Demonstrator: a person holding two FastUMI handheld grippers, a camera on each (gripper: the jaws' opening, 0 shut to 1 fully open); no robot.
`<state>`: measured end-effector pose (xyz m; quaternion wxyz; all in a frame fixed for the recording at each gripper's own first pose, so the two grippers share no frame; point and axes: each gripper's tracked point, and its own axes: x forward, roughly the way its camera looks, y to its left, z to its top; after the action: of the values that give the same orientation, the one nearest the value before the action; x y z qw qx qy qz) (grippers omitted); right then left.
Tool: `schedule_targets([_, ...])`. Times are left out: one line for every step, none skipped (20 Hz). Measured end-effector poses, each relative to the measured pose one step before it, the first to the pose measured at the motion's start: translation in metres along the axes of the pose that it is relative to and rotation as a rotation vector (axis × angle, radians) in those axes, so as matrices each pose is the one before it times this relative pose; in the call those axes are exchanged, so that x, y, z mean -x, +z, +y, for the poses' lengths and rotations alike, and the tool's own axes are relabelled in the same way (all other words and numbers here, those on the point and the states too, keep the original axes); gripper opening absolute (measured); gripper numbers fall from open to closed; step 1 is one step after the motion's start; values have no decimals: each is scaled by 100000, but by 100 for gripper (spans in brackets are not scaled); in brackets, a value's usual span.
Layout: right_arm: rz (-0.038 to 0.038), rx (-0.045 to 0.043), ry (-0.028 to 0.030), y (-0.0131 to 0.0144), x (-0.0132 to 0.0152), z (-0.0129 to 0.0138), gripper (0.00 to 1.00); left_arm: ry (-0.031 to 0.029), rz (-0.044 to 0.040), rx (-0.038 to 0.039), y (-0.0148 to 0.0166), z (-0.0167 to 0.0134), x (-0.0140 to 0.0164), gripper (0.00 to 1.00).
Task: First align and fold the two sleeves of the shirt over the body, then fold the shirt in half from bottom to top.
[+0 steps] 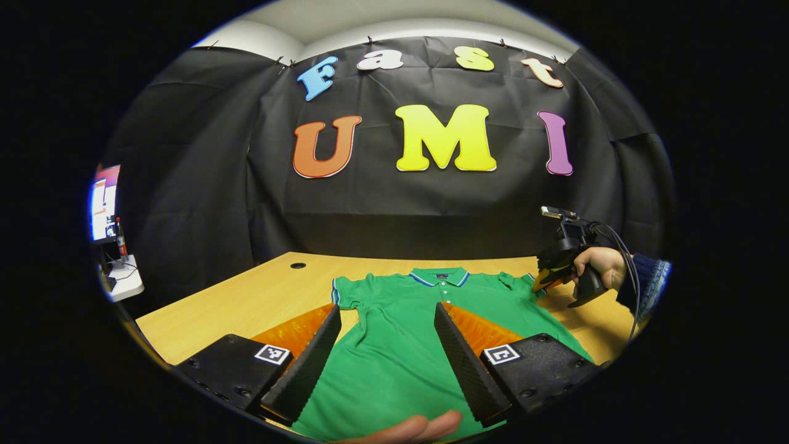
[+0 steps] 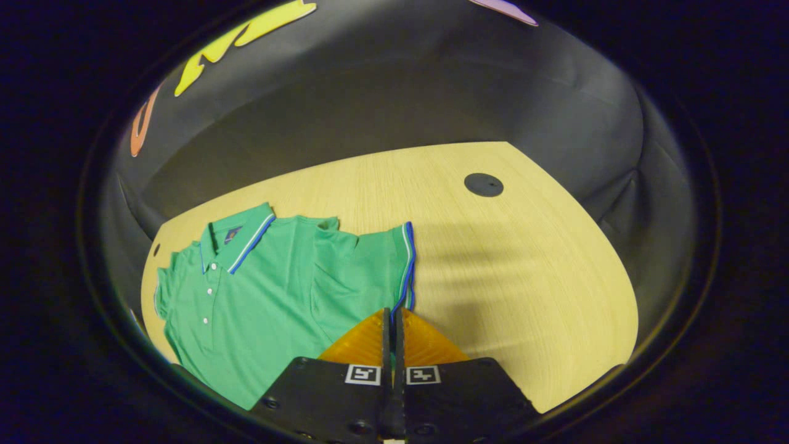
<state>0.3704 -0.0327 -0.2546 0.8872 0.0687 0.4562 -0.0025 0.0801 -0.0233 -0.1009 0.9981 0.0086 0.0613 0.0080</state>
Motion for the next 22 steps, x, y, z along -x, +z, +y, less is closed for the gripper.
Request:
schedule_targets([-211, 318, 794, 79, 385, 491, 0, 28, -24, -249, -5, 26, 73, 98])
schedule_targets([-531, 807, 1324, 165, 458, 473, 0, 225, -388, -364, 74, 114, 67, 98])
schedule_targets([-722, 419, 1150, 238, 517, 511, 0, 248, -451, -180, 192, 98, 128, 98])
schedule_targets([-1211, -273, 1143, 436, 470, 571, 0, 105, -381, 140, 163, 81, -10, 98])
schedule_targets([-1151, 293, 1621, 265, 623, 720, 0, 57, 9, 337, 56, 130, 2, 98])
schedule_targets([-1004, 802, 1657, 303, 442, 826, 0, 132, 257, 464, -56, 133, 19, 98])
schedule_targets([-288, 1147, 1767, 15, 447, 787, 0, 128, 127, 511, 15, 136, -21, 98])
schedule_targets([-608, 542, -97, 221, 272, 381, 0, 140, 285, 224, 38, 144, -37, 98])
schedule_targets([-682, 397, -784, 239, -2, 92, 0, 515, 59, 42, 54, 241, 26, 98])
schedule_targets([95, 1942, -747, -11, -70, -59, 0, 596, -81, 52, 69, 250, 45, 98])
schedule_targets([-5, 403, -728, -65, -210, -110, 0, 610, -141, 361, 181, 349, 25, 98])
schedule_targets([1205, -288, 545, -237, 31, 221, 0, 142, -391, 737, 134, 158, -15, 98])
schedule_targets([1055, -190, -400, -223, -21, 22, 0, 52, 170, 696, 24, 89, -6, 98])
schedule_targets([-319, -49, -859, 209, 166, -330, 0, 72, 315, 348, -38, 19, -88, 98])
schedule_targets([-1334, 1285, -1727, 267, -637, -385, 2, 105, 182, -100, -24, 151, -37, 98])
schedule_targets([-1134, 2154, -3021, 141, -305, -817, 14, 312, 274, -305, 25, 47, -43, 98])
schedule_targets([-167, 2066, -3640, -26, 144, -1053, 40, 404, -62, -74, 3, 220, 113, 98])
schedule_targets([1024, 745, -3054, -219, -501, -796, 65, -6, -189, 88, 40, -8, -8, 98])
schedule_targets([2127, -362, -1849, -640, -146, -518, 90, -322, 61, 225, -1, -97, 69, 98])
schedule_targets([2105, -947, -764, -472, -250, -396, 90, -418, 241, 202, -99, -195, -20, 98])
schedule_targets([2141, -833, -685, -522, -523, -451, 90, -333, 292, -38, -170, -125, -44, 98])
schedule_targets([2339, -1377, 216, -582, -468, -215, 90, 13, 436, -280, -116, -106, -27, 98])
